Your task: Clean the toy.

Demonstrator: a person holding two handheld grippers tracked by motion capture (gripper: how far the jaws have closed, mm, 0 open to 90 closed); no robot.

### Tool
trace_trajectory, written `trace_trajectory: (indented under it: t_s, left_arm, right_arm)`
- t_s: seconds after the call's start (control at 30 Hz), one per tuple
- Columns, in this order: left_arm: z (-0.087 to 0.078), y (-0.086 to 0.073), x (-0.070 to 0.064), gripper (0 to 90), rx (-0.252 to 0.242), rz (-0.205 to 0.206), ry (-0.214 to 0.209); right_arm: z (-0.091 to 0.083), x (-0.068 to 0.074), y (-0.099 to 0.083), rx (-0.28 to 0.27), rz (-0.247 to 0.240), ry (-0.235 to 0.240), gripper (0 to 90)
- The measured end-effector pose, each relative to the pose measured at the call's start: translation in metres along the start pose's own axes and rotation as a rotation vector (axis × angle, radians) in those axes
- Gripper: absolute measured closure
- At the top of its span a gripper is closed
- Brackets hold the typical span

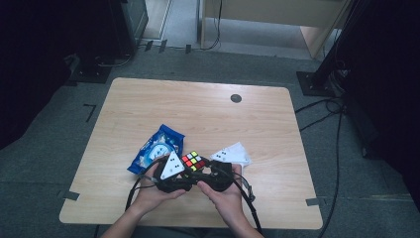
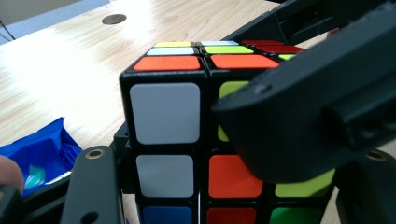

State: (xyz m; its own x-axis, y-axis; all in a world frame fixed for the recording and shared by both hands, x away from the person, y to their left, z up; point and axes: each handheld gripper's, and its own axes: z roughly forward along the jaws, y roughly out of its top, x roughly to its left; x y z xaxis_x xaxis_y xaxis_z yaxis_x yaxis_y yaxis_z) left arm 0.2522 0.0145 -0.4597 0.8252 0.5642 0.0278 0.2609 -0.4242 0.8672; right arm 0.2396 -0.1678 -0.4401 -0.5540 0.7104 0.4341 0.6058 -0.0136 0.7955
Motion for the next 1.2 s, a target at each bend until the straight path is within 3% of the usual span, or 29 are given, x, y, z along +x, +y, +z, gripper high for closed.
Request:
trace_trajectory:
  t_s: [0.23,0.3,0.53,0.77,1.2]
  left_arm:
    - [-0.002,0.001,0.001,33.2,-0.032,-0.007,-0.017]
    - [-0.002,0.000,0.001,33.0,-0.036,-0.012,-0.022]
    - [-0.003,-0.001,0.003,32.3,-0.043,-0.013,-0.035]
    - [-0.002,0.000,0.003,32.3,-0.049,-0.042,-0.045]
    - [-0.001,-0.003,0.004,33.4,-0.036,-0.044,-0.056]
  right_arm:
    - [-0.005,-0.011,0.000,-0.036,0.156,0.053,34.3]
    - [-0.007,-0.013,0.000,-0.054,0.178,0.048,34.3]
    - [-0.015,-0.021,0.003,-0.106,0.197,0.006,34.4]
    - [-0.015,-0.021,0.002,-0.110,0.184,0.000,34.3]
    - [-0.010,-0.023,0.000,-0.080,0.204,0.012,34.2]
